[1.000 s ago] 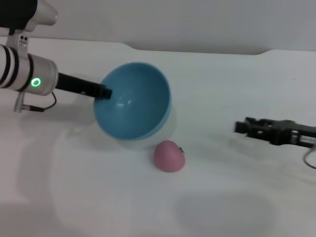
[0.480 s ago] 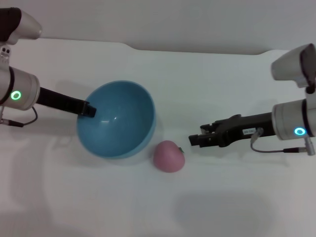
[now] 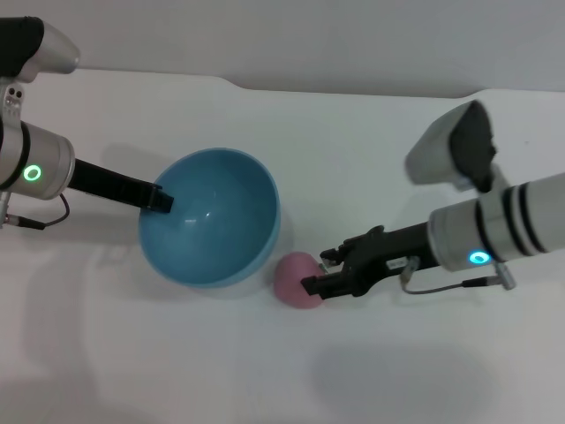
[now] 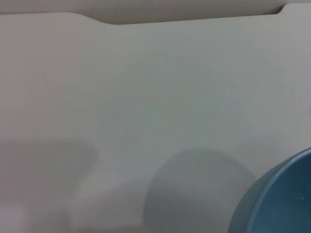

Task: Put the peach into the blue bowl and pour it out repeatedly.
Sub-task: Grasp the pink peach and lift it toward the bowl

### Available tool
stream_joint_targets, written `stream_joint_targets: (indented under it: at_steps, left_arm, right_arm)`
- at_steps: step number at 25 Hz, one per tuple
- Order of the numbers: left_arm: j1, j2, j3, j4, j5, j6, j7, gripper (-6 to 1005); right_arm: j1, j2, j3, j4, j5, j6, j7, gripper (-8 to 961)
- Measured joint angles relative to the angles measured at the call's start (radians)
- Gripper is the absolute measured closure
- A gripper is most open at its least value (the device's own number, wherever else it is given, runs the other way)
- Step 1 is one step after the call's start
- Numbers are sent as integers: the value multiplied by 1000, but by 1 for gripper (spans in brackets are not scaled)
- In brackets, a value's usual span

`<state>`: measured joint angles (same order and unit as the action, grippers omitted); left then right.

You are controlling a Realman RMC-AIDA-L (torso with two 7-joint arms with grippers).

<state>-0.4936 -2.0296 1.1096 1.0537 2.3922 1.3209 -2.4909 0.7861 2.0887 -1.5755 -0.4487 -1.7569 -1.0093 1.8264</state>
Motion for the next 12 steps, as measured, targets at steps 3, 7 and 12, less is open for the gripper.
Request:
stream_joint_targets:
  at_steps: [3, 7, 12]
  left_arm:
    - [-1, -2, 0, 0, 0, 0, 2, 1001]
    - [-4, -10, 2, 0, 1, -1, 9, 1001]
    - [-7, -14, 6, 0, 1, 0, 10, 1001]
  right_arm:
    - [-2, 2, -143, -1, 95, 93, 0, 415]
    - [-8, 2, -313, -12, 187, 209, -1, 418]
    - [-17, 2, -396, -37, 225, 271, -3, 421]
